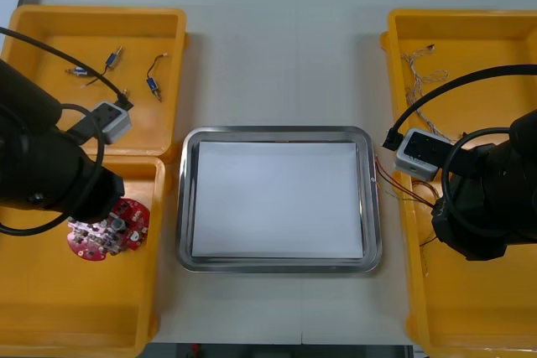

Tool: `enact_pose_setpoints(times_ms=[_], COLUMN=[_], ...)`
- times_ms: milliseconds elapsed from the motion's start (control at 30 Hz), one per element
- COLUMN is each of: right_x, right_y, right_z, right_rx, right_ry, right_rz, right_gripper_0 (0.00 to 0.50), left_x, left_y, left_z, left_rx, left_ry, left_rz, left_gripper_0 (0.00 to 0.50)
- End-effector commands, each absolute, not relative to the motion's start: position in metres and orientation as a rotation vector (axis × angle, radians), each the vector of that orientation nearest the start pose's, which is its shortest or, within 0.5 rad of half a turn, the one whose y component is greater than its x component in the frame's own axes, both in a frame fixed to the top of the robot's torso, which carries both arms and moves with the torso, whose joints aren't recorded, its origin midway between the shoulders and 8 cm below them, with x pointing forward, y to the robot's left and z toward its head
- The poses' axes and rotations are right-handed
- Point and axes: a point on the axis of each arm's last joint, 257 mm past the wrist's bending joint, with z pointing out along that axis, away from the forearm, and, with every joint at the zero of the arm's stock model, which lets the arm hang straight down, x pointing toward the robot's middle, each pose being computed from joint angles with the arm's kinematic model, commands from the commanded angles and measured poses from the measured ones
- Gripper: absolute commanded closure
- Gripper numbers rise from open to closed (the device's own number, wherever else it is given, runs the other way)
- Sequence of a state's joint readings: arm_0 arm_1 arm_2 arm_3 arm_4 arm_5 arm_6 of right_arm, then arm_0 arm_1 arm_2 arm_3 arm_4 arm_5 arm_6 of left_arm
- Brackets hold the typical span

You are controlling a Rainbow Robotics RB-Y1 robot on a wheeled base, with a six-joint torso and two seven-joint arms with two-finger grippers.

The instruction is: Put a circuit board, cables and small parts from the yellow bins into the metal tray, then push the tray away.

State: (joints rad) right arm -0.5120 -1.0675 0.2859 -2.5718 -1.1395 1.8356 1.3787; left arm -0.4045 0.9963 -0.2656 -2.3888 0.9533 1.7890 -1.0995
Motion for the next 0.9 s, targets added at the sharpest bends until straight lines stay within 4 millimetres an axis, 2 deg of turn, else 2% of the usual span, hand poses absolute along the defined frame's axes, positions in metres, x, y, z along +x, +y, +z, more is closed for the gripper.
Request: enact_pose_setpoints(times_ms=[33,300,567,733,900], right_x=[0.317,0.318,0.318,0.318,0.318], right_y=[-0.215,-0.215,-0.215,-0.215,-0.215], right_z=[-0.135,-0.135,-0.135,-0.135,-0.135], right_rx=[-1.383,-1.385,-1.385,-1.385,-1.387], right_ry=[2.355,2.352,2.352,2.352,2.352], right_rz=[-0.254,-0.257,-0.257,-0.257,-0.257], right_gripper_0=[0.5,0.5,0.5,0.5,0.5], left_x=[0.366,0.372,0.381,0.394,0.406], left_y=[0.195,0.147,0.107,0.094,0.092], left_z=[-0.163,-0.173,-0.197,-0.216,-0.238], left_rx=[0.466,0.367,0.254,0.219,0.199], left_ry=[2.615,2.618,2.642,2.635,2.626], left_rz=[0.035,-0.002,-0.02,-0.01,0.021], left_gripper_0=[0.5,0.5,0.5,0.5,0.5])
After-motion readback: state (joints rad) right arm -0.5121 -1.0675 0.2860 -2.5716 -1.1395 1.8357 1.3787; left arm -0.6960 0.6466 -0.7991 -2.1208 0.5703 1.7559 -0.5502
